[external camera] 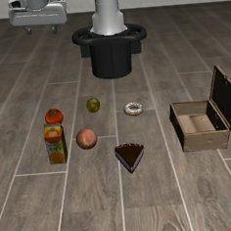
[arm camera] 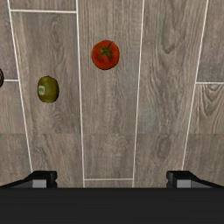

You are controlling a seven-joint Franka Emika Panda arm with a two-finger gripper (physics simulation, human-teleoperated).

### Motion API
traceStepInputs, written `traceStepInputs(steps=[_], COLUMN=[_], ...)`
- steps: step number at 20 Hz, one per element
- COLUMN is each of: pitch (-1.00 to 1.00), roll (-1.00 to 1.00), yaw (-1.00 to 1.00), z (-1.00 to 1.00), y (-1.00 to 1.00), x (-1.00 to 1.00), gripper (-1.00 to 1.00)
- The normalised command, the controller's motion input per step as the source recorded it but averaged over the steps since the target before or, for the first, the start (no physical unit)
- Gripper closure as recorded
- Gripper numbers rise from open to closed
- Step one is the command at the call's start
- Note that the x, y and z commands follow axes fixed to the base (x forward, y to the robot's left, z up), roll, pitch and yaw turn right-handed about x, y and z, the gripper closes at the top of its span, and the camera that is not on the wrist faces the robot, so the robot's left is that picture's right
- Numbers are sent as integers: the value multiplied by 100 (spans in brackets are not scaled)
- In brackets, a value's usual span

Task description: Pick up the tomato and place it in the box

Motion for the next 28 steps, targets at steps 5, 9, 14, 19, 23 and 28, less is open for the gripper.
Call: traceStepInputs(steps=[5,9,14,19,23,28], pitch=[0,0,0,0,0,0], roll=[0,0,0,0,0,0], yaw=[0,0,0,0,0,0], z=[0,0,-40,-100,-100,-100], y=[0,0,20,0,0,0], x=[100,100,40,0,0,0], gripper=[-100,-100,-100,-100,-100,-100])
